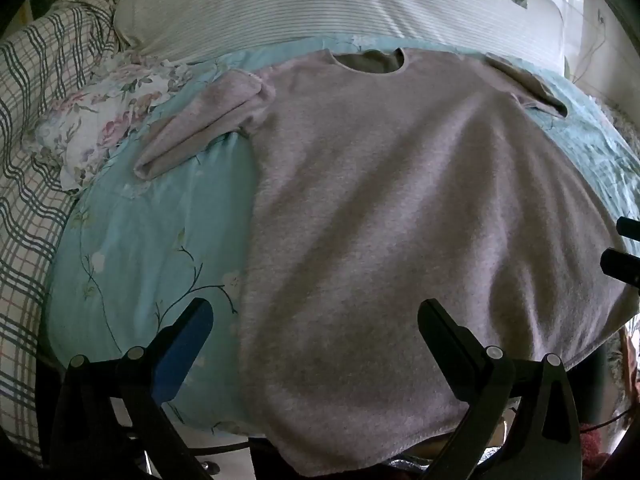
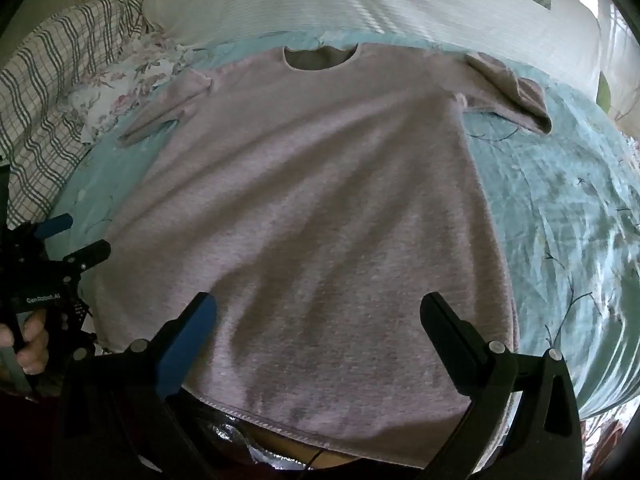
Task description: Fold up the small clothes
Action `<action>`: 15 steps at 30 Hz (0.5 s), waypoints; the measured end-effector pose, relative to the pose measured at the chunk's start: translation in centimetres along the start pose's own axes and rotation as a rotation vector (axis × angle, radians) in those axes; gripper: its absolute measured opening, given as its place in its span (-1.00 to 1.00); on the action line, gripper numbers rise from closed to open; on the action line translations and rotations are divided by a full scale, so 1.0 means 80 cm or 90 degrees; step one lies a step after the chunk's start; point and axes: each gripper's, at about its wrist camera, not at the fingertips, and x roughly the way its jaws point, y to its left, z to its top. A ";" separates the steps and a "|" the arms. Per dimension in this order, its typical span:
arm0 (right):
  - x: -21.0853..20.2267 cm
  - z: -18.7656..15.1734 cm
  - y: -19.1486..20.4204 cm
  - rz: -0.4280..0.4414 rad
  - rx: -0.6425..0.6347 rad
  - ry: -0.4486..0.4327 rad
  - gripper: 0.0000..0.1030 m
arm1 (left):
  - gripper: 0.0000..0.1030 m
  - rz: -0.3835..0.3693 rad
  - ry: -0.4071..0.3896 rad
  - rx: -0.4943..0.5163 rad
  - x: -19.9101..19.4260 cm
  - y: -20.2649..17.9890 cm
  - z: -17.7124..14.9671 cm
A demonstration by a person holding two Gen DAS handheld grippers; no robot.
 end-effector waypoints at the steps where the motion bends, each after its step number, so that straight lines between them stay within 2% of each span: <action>1: 0.001 0.000 0.000 0.000 0.000 0.000 0.97 | 0.99 0.000 0.000 0.000 0.000 0.000 0.000; 14: -0.009 0.003 0.014 -0.001 -0.001 -0.005 0.97 | 0.99 -0.003 -0.005 -0.001 0.001 -0.005 0.001; 15: -0.008 0.006 0.004 0.003 -0.003 -0.008 0.98 | 0.99 -0.002 -0.006 -0.001 -0.001 -0.005 -0.001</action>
